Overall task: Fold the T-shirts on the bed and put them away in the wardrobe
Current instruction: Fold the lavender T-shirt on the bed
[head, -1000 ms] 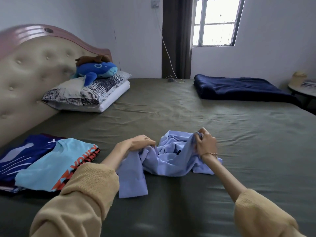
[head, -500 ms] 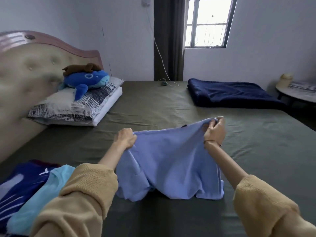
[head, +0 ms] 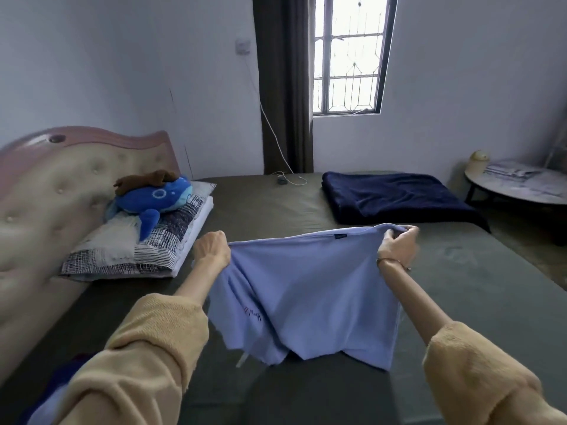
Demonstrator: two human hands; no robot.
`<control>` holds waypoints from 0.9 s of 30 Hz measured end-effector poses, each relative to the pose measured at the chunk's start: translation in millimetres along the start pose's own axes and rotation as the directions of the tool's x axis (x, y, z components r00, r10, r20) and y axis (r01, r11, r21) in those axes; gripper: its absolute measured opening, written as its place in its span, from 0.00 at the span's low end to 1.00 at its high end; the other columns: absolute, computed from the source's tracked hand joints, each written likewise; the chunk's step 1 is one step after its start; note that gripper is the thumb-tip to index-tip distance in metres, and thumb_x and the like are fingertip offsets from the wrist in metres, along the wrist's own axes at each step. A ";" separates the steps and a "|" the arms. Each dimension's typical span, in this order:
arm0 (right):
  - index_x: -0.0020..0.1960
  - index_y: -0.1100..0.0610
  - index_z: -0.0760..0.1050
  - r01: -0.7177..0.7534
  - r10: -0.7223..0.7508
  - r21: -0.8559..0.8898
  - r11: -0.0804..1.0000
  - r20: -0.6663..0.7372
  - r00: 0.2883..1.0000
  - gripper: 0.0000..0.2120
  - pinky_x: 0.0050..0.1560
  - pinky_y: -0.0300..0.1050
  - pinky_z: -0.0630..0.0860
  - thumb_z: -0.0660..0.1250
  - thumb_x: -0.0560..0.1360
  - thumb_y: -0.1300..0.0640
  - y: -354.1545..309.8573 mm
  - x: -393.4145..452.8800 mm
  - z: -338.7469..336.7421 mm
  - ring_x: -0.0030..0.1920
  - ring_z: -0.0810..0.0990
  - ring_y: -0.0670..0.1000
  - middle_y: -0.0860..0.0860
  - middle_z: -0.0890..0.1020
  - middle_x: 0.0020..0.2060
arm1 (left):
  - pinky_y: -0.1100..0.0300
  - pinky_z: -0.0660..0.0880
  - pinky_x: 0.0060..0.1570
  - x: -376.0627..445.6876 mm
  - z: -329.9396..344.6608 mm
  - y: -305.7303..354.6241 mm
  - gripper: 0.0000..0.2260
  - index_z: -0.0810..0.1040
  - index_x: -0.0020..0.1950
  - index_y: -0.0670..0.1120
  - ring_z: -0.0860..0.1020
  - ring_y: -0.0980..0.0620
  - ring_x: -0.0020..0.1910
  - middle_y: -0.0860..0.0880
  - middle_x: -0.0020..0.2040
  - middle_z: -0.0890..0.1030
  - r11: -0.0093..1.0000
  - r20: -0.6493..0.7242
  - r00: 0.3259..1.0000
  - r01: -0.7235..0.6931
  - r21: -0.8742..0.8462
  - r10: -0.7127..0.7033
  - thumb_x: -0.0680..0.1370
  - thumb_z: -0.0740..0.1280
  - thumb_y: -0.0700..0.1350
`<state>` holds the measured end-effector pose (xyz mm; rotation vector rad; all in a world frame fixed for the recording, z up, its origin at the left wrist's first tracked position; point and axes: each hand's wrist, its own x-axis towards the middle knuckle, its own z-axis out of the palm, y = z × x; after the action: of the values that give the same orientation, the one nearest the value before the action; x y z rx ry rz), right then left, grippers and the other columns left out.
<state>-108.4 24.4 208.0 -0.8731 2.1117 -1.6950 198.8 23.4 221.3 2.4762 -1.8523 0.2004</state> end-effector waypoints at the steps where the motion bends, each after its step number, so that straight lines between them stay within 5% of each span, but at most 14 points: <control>1: 0.58 0.66 0.70 0.013 -0.013 -0.005 1.000 -0.011 1.000 0.11 0.51 0.52 0.68 0.58 0.77 0.64 -3.7 6.0 0.4 0.53 0.77 0.64 0.65 0.79 0.51 | 0.55 0.73 0.54 4.4 -5.3 -1.5 0.11 0.76 0.60 0.42 0.77 0.44 0.60 0.42 0.60 0.78 1.000 0.016 1.000 0.006 0.003 -0.006 0.80 0.60 0.41; 7: 0.59 0.67 0.72 -0.064 0.068 -0.078 0.995 0.052 0.996 0.12 0.56 0.53 0.69 0.56 0.79 0.63 -24.8 47.1 20.4 0.58 0.76 0.63 0.65 0.78 0.55 | 0.54 0.72 0.57 45.4 -25.8 1.9 0.16 0.74 0.64 0.43 0.75 0.46 0.62 0.44 0.62 0.76 0.995 0.145 0.984 0.103 0.011 -0.103 0.77 0.64 0.41; 13: 0.66 0.65 0.65 -0.180 0.191 -0.072 0.981 0.199 0.961 0.16 0.57 0.49 0.67 0.53 0.80 0.61 -34.3 94.5 74.3 0.62 0.72 0.61 0.64 0.72 0.63 | 0.53 0.69 0.59 99.3 -13.0 38.3 0.16 0.73 0.66 0.43 0.70 0.46 0.66 0.44 0.65 0.73 0.971 0.051 0.971 0.229 0.066 -0.233 0.78 0.63 0.40; 16: 0.65 0.65 0.64 -0.140 0.144 -0.036 0.990 0.276 0.950 0.15 0.55 0.51 0.69 0.52 0.81 0.60 -44.0 116.1 102.1 0.61 0.73 0.62 0.63 0.73 0.62 | 0.54 0.73 0.57 130.7 -11.0 50.5 0.14 0.75 0.63 0.40 0.75 0.45 0.62 0.42 0.63 0.77 0.931 0.115 0.947 0.316 -0.181 -0.299 0.78 0.62 0.39; 17: 0.64 0.65 0.64 -0.119 0.116 -0.009 0.993 0.293 0.949 0.15 0.52 0.52 0.70 0.52 0.81 0.60 -49.2 122.7 109.5 0.59 0.74 0.62 0.63 0.74 0.61 | 0.53 0.74 0.56 143.7 -11.8 56.4 0.12 0.76 0.60 0.38 0.78 0.43 0.58 0.40 0.60 0.78 0.838 0.190 0.926 0.375 -0.395 -0.325 0.78 0.61 0.37; 19: 0.62 0.65 0.64 -0.052 0.029 0.065 0.997 0.309 0.951 0.13 0.46 0.49 0.70 0.51 0.81 0.60 -61.7 141.6 123.3 0.54 0.74 0.61 0.62 0.74 0.57 | 0.48 0.79 0.48 168.0 -21.0 74.6 0.09 0.74 0.57 0.35 0.80 0.40 0.50 0.35 0.57 0.78 0.462 0.339 0.891 0.448 -0.765 -0.303 0.79 0.58 0.34; 20: 0.60 0.64 0.64 -0.011 -0.024 0.108 0.994 0.312 0.950 0.11 0.41 0.46 0.69 0.50 0.81 0.60 -69.4 149.6 126.5 0.49 0.74 0.60 0.61 0.74 0.52 | 0.46 0.80 0.43 179.5 -24.9 81.0 0.09 0.73 0.57 0.36 0.80 0.38 0.52 0.35 0.57 0.77 0.258 0.381 0.874 0.460 -0.849 -0.302 0.80 0.57 0.34; 22: 0.55 0.58 0.62 0.047 -0.104 0.180 0.983 0.322 0.941 0.06 0.31 0.46 0.61 0.49 0.81 0.60 -86.8 168.9 130.1 0.42 0.70 0.56 0.58 0.71 0.42 | 0.42 0.77 0.40 202.8 -30.6 92.2 0.11 0.73 0.59 0.38 0.76 0.36 0.59 0.36 0.59 0.75 0.113 0.338 0.874 0.397 -0.911 -0.349 0.82 0.53 0.37; 25: 0.53 0.54 0.57 0.045 -0.121 0.251 0.967 0.295 0.948 0.02 0.39 0.52 0.72 0.48 0.81 0.57 -105.6 199.2 134.5 0.42 0.69 0.55 0.52 0.68 0.35 | 0.48 0.67 0.56 216.3 -41.7 104.4 0.16 0.73 0.62 0.34 0.72 0.35 0.62 0.32 0.63 0.73 0.385 0.024 0.902 0.209 -0.899 -0.432 0.83 0.52 0.41; 27: 0.53 0.54 0.57 0.035 -0.107 0.279 0.960 0.247 0.963 0.02 0.45 0.54 0.70 0.48 0.81 0.56 -108.6 211.8 134.1 0.44 0.70 0.56 0.50 0.68 0.35 | 0.54 0.65 0.52 209.2 -49.1 109.7 0.16 0.76 0.59 0.34 0.73 0.37 0.58 0.32 0.59 0.76 0.479 -0.149 0.906 0.066 -0.876 -0.397 0.83 0.54 0.43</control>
<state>-165.4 -224.0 306.4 -1.0315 1.6488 -1.7449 148.0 -201.6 292.1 1.7597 -1.0127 -0.2581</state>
